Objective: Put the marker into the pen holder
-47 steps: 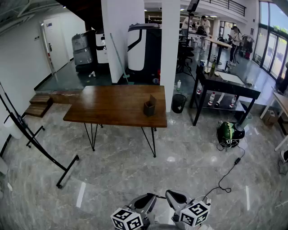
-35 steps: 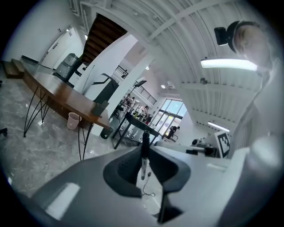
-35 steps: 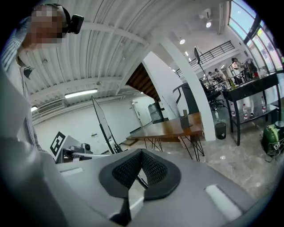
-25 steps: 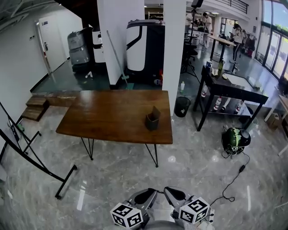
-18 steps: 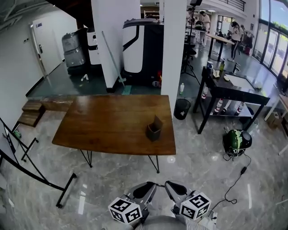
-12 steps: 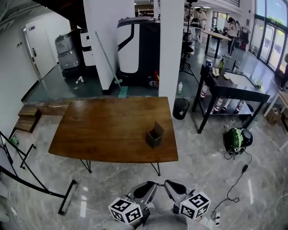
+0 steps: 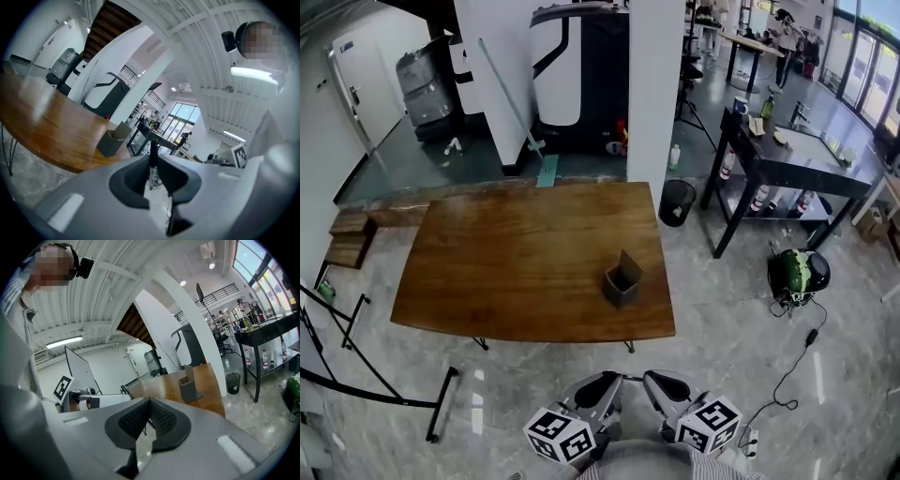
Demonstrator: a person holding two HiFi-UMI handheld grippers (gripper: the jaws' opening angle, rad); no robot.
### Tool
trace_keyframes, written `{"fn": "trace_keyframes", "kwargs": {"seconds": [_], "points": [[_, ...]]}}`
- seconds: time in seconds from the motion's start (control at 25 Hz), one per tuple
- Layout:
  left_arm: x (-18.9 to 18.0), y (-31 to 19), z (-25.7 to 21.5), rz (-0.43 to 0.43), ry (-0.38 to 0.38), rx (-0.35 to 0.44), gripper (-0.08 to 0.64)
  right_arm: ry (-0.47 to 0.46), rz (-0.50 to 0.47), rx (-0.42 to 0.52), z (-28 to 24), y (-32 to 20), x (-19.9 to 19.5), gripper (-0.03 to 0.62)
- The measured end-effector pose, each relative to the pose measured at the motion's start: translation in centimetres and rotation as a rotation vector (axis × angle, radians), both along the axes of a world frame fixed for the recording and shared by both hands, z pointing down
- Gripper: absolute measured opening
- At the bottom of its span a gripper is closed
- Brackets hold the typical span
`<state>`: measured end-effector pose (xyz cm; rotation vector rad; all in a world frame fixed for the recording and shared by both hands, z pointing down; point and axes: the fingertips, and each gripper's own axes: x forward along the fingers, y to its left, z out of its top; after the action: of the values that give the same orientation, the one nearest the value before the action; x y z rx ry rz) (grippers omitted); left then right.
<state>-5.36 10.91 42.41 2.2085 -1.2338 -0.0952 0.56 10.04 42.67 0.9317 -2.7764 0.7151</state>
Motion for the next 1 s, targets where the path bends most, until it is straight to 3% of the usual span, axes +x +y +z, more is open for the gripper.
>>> {"fn": "trace_keyframes", "kwargs": {"seconds": [0.6,1.0], "points": [[-0.4,-11.7,-0.4,-0.077,-0.023,-0.006,0.051,-0.013,-0.082,-0.023,-0.7,-12.6,-0.1,-0.001],[-0.8,-14.1,0.5,-0.110,-0.014,-0.033,0.051,-0.004,-0.124,-0.062,0.5,-14.5,-0.7,0.000]]}}
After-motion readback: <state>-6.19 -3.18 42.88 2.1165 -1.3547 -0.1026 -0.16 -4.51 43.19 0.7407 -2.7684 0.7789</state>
